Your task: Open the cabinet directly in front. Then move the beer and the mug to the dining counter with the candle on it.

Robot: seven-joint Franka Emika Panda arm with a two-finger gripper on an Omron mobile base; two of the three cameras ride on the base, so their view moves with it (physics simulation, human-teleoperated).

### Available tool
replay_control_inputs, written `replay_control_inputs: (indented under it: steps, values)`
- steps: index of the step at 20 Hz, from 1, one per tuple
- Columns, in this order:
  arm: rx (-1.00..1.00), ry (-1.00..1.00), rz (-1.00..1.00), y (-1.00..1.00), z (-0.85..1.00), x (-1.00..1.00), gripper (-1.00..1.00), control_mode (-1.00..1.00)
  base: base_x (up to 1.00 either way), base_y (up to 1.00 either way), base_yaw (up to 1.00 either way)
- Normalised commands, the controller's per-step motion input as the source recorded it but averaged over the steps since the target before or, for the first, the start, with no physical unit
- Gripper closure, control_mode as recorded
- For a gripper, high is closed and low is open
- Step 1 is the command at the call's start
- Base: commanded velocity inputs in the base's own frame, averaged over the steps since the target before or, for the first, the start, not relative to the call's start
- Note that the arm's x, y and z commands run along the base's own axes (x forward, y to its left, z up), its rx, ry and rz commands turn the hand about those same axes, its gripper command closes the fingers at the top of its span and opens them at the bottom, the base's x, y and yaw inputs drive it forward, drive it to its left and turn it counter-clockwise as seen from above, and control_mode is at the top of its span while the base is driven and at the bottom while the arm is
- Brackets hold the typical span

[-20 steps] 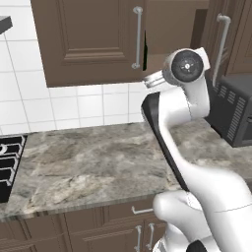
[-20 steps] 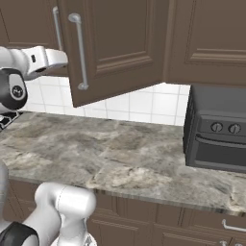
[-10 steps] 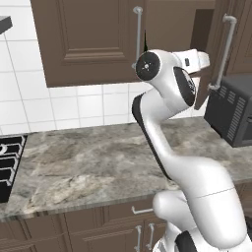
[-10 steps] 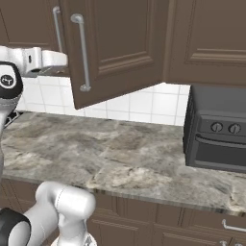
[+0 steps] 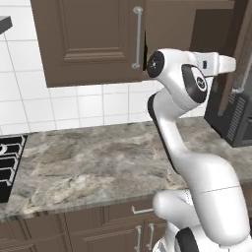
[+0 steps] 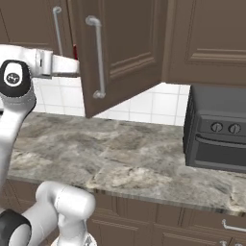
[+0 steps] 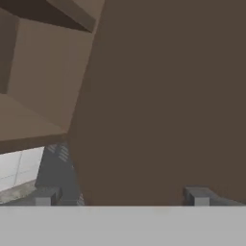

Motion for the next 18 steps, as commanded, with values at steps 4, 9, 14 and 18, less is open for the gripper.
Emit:
replay_control_inputs:
  steps: [4, 9, 14, 18]
  values:
    - [0.00, -0.20, -0.04, -1.00, -0.12, 0.00, -1.00, -1.00, 0.00, 0.00, 0.00]
    - [0.05, -0.28, 0.02, -1.00, -0.02, 0.00, -1.00, -1.00, 0.00, 0.00, 0.00]
    - [0.12, -0.23, 0.04, -1.00, -0.09, 0.04, -1.00, -1.00, 0.00, 0.00, 0.00]
    - [0.06, -0.09, 0.32, -0.91, -0.13, 0.02, -1.00, -1.00, 0.00, 0.00, 0.00]
